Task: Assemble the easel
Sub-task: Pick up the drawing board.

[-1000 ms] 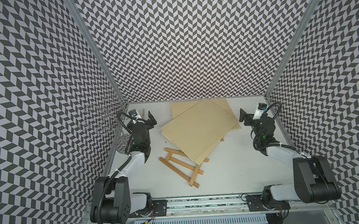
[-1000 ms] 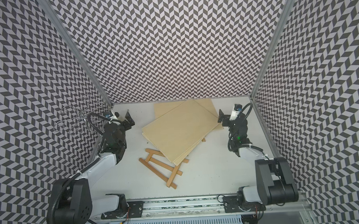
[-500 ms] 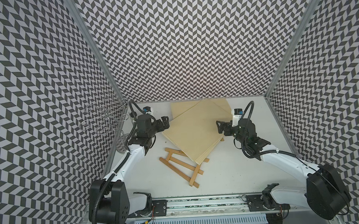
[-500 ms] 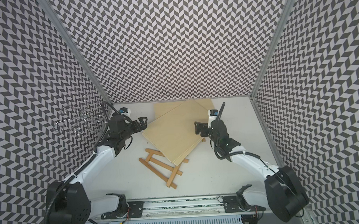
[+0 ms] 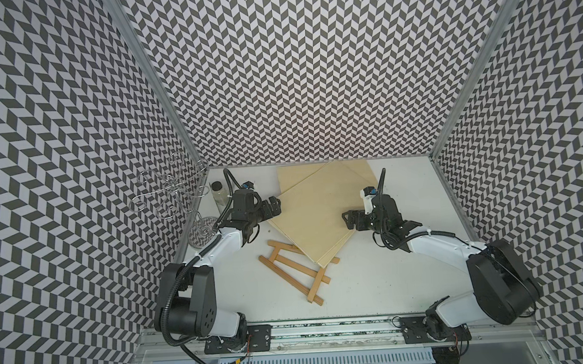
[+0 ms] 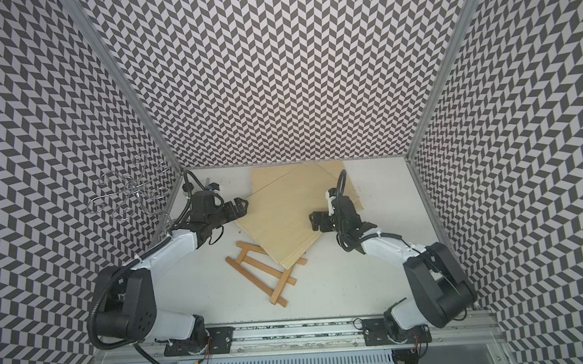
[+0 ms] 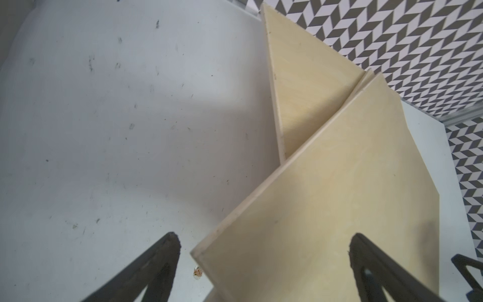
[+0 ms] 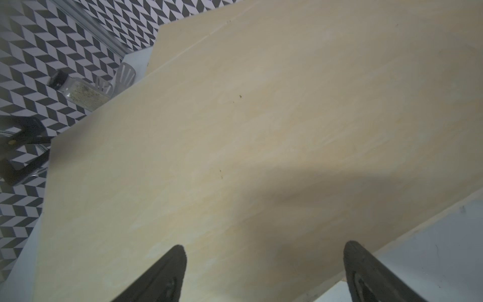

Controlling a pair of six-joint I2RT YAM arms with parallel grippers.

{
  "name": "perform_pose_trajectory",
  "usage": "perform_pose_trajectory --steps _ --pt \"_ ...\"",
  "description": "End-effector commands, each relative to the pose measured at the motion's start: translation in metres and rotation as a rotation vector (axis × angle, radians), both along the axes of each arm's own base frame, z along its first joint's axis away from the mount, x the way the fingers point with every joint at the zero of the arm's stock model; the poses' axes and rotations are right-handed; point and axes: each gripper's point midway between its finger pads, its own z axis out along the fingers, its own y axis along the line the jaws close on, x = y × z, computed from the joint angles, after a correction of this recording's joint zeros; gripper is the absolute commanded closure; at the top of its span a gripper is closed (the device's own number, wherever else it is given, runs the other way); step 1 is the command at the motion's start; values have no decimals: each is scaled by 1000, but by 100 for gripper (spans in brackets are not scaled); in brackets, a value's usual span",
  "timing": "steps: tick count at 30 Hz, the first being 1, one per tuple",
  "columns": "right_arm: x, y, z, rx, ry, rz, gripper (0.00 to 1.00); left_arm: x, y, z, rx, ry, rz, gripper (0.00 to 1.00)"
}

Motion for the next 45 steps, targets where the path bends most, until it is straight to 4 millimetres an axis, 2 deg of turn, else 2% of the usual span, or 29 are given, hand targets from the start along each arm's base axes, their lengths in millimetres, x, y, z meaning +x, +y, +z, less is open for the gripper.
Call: perform_pose_trajectory --steps 1,6,10,14,21,27,32,39,45 --pt "4 9 4 43 -3 13 7 11 0 19 -110 -64 -15 1" --pt "7 5 -8 5 8 0 7 12 -6 27 -149 -99 -80 2" --pt "7 4 -14 -8 7 3 7 13 -9 18 -165 -60 -93 4" --pt "7 5 -15 -4 6 4 7 13 -9 15 -181 -53 -81 5" --pt "8 4 -18 -10 2 3 7 12 -22 29 -193 -88 -132 11" --pt "6 3 -20 -14 4 -2 7 11 -27 24 -199 -50 -150 14" --pt "6 3 -24 -10 9 -1 7 11 -35 35 -206 -67 -182 17" --pt "0 8 -52 22 76 2 7 11 -41 63 -201 -115 -225 20" --pt "-3 12 -62 49 104 15 7 9 -48 86 -203 -156 -268 21"
